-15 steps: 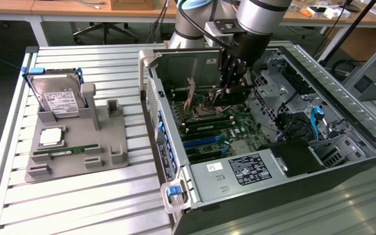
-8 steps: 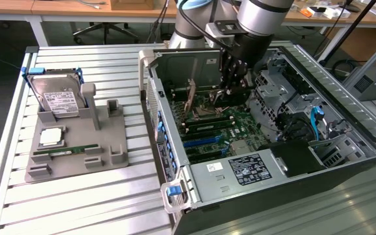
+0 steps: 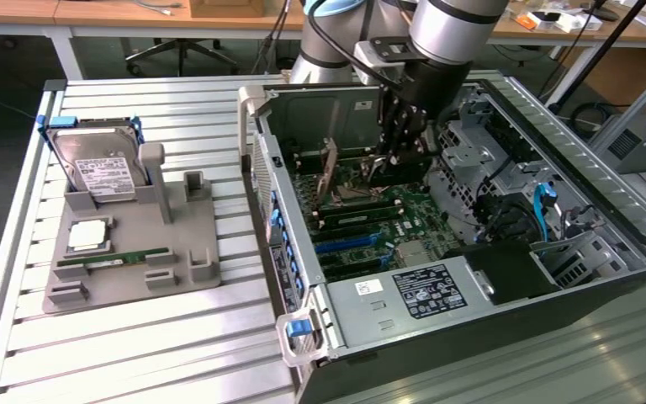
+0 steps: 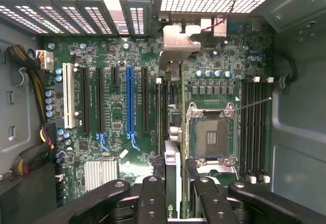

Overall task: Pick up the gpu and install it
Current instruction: 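Insert the gpu into the slot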

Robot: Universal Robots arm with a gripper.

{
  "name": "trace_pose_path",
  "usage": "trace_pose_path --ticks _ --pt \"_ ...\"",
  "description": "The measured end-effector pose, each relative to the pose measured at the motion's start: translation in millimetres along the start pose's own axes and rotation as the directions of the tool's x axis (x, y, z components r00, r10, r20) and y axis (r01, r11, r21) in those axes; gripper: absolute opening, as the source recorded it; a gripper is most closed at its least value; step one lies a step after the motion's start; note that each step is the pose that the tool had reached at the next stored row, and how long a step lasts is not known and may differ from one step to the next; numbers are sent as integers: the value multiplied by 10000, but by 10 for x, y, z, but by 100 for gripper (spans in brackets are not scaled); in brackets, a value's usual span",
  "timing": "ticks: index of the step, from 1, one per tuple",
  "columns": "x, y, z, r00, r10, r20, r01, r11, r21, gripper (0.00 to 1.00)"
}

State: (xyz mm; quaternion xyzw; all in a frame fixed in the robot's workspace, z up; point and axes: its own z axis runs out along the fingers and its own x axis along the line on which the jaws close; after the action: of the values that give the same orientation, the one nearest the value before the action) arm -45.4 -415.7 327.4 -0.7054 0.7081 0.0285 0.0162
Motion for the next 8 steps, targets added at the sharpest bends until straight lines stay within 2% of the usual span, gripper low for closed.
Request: trace_pose_path --ticks 8 --pt "43 0 -3 10000 0 -1 0 10000 0 27"
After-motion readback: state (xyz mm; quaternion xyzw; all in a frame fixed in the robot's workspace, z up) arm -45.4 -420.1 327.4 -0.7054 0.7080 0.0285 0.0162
